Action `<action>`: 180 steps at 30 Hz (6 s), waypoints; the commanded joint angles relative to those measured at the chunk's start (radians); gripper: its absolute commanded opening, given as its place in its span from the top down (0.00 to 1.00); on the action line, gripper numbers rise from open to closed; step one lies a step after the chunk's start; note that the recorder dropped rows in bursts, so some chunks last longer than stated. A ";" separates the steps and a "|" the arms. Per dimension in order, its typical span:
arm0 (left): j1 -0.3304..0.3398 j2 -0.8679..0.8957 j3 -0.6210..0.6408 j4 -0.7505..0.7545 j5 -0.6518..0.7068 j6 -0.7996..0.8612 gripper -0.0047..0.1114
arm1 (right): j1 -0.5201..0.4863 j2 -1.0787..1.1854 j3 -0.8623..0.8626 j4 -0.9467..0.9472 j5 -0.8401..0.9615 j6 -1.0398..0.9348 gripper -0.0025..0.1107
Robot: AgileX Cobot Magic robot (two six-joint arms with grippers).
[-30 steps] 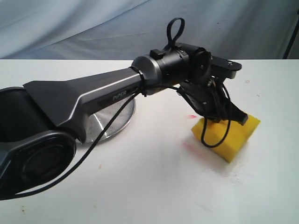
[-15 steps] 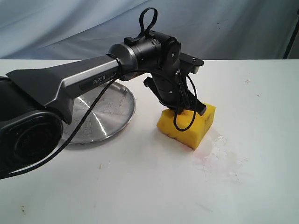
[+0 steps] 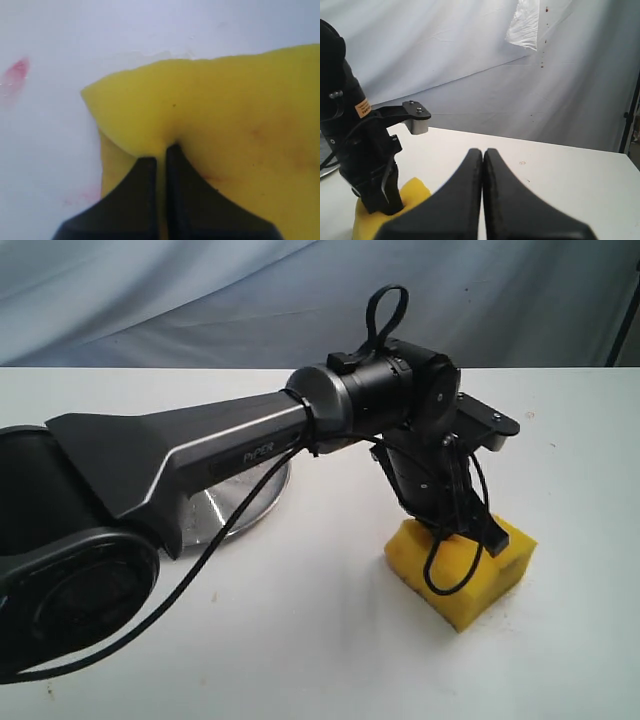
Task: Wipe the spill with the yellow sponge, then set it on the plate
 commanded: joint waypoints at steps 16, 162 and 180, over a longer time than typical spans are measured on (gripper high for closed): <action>0.077 0.009 0.019 0.040 -0.088 -0.077 0.96 | -0.008 -0.002 0.004 -0.007 -0.003 0.000 0.98; 0.947 -2.305 1.873 0.073 -1.019 -0.105 0.50 | -0.008 -0.002 0.004 -0.007 -0.003 0.000 0.98; 0.943 -2.460 1.873 -0.141 -0.745 -0.096 0.96 | -0.008 -0.002 0.004 -0.007 -0.003 0.000 0.98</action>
